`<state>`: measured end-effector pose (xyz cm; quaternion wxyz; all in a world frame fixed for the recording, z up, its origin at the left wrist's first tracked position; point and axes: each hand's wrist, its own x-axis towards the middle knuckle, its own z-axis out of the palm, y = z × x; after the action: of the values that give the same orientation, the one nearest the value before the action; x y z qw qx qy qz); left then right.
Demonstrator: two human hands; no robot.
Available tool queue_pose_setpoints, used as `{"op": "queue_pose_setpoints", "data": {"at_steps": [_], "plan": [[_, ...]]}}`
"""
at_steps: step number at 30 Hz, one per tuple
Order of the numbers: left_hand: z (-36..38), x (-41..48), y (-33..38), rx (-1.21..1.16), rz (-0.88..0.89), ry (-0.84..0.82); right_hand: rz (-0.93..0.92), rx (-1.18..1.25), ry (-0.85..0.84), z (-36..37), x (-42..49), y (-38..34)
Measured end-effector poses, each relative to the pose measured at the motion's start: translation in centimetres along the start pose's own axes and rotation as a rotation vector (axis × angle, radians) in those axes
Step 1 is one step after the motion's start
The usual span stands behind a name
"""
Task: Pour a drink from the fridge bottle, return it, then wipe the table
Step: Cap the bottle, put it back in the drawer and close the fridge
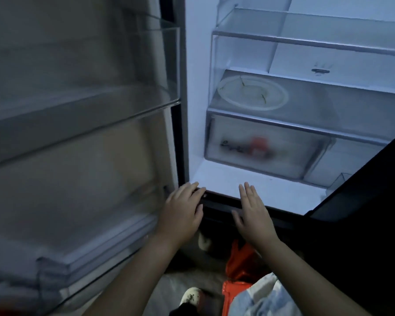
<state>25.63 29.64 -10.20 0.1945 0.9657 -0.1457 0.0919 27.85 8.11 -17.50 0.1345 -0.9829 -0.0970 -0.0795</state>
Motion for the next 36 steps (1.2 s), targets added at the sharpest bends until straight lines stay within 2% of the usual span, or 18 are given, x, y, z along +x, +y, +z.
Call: {"op": "queue_pose_setpoints", "data": {"at_steps": [6,12,15,18,21,24,27,31,36], "plan": [[-3.3,-6.5,-2.6,0.141,-0.138,0.049,-0.256,0.141,0.08,-0.1,-0.5,-8.4],[-5.1,-12.9,-5.9,0.206,-0.258,0.075,-0.558,0.188,0.061,1.0,-2.6,-15.7],[-5.9,-15.9,-7.0,0.261,-0.33,0.044,-0.618,0.2,0.08,1.7,-4.5,-18.3],[-6.3,-18.9,-8.3,0.292,-0.301,0.05,-0.661,0.225,0.146,2.0,-6.2,-20.4],[-6.4,-20.7,-8.8,0.204,-0.226,0.108,-0.674,0.279,0.169,2.2,-7.5,-21.1],[-6.6,-23.5,-9.9,0.128,-0.162,0.144,-0.673,0.233,0.118,2.8,-9.7,-22.7],[-6.6,-26.2,-10.7,0.097,-0.116,0.164,-0.555,0.24,0.061,3.6,-12.1,-24.2],[-7.4,-28.0,-12.2,0.16,-0.001,0.057,-0.387,0.247,0.044,4.0,-14.8,-27.3],[-8.9,-28.5,-12.8,0.17,0.041,-0.104,-0.403,0.077,0.022,4.0,-16.1,-30.6]]}}
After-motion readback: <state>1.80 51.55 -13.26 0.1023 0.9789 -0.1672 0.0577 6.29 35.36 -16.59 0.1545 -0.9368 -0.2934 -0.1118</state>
